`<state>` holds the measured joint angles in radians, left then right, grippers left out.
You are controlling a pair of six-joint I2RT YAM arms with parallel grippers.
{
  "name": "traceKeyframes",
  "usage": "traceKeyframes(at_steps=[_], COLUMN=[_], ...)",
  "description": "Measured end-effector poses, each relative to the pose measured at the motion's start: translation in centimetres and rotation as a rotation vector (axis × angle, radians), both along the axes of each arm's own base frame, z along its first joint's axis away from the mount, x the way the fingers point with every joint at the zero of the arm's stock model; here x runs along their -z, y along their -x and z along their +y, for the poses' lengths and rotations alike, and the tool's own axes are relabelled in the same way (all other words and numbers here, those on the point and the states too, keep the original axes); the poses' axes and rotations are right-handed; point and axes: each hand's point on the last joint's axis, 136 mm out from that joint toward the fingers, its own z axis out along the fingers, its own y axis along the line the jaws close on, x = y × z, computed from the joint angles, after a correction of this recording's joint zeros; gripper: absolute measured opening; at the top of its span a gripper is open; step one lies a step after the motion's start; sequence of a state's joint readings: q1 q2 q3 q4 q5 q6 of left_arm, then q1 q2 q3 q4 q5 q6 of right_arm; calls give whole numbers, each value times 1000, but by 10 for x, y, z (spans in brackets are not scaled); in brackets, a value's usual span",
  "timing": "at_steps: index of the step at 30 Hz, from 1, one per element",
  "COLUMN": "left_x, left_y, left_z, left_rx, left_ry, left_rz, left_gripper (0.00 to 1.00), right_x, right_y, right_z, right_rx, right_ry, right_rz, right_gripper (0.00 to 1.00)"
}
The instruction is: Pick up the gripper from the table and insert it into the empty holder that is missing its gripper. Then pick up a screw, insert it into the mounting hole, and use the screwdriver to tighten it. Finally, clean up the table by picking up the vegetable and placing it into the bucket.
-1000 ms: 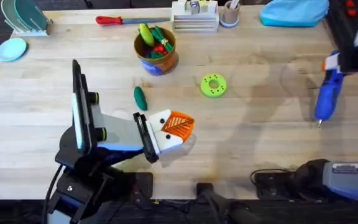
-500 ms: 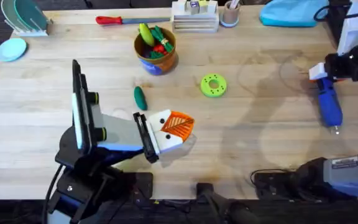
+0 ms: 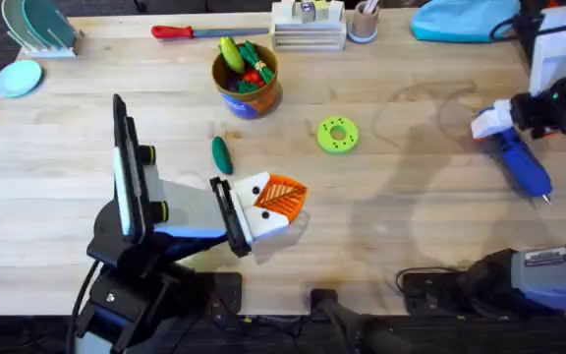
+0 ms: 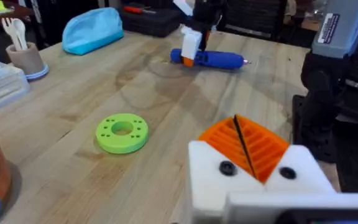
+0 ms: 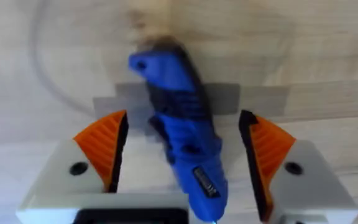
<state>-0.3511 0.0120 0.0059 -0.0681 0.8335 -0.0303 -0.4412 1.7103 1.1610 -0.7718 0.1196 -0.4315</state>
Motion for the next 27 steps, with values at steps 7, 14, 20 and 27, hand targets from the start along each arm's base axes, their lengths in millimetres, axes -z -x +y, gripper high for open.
traceKeyframes(at_steps=[7, 14, 20, 27], left_x=[0, 0, 0, 0], left_y=[0, -1, -1, -2], left_z=[0, 0, 1, 1], left_rx=[-1, -6, -9, -11], left_ry=[0, 0, 0, 0], left_rz=[0, 0, -1, -1], left_gripper=[7, 7, 7, 7], right_x=[3, 0, 11, 21], right_y=[8, -10, -7, -6], right_z=[19, 13, 14, 17], right_rx=[-219, -320, -361, -377], right_ry=[-76, -32, -49, -75], right_rz=[46, -19, 19, 43], right_gripper=[975, 979, 981, 971])
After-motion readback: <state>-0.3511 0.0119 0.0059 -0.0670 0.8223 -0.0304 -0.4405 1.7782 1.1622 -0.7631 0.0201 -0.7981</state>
